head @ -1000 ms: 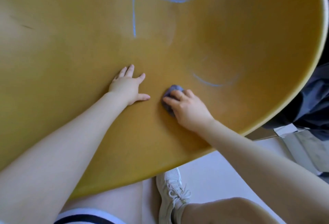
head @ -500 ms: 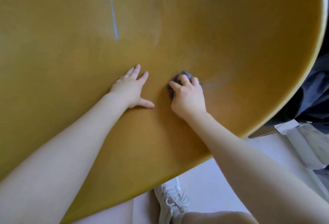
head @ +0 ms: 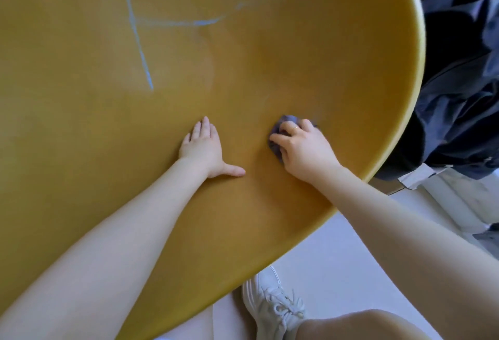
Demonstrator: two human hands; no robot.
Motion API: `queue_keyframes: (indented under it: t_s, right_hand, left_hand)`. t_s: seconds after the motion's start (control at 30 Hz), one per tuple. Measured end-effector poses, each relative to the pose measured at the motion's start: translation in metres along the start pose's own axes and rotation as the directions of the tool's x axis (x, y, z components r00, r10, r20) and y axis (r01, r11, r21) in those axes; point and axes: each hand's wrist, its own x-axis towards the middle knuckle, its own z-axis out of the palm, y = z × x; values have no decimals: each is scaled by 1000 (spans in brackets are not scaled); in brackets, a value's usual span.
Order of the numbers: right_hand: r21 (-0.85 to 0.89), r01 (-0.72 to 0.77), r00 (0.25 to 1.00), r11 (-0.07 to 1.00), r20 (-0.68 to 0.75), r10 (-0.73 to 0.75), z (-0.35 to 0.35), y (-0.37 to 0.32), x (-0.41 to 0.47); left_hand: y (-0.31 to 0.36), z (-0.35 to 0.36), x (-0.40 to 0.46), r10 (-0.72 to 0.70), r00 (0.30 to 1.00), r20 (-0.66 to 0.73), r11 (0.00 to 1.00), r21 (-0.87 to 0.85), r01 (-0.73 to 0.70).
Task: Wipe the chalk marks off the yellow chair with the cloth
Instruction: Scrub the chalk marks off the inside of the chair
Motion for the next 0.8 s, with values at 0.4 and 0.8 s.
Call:
queue_keyframes:
  t_s: [0.4, 0.8]
  right_hand:
    - [-46, -243, 969, 969, -65, 239, 7, -7, 0]
    - [-194, -152, 987, 969, 24, 160, -36, 31, -1]
  left_hand:
    - [3, 8, 9, -8, 1000, -19, 998, -60, 7]
    - [3, 6, 1, 1, 1000, -3, 998, -64, -1]
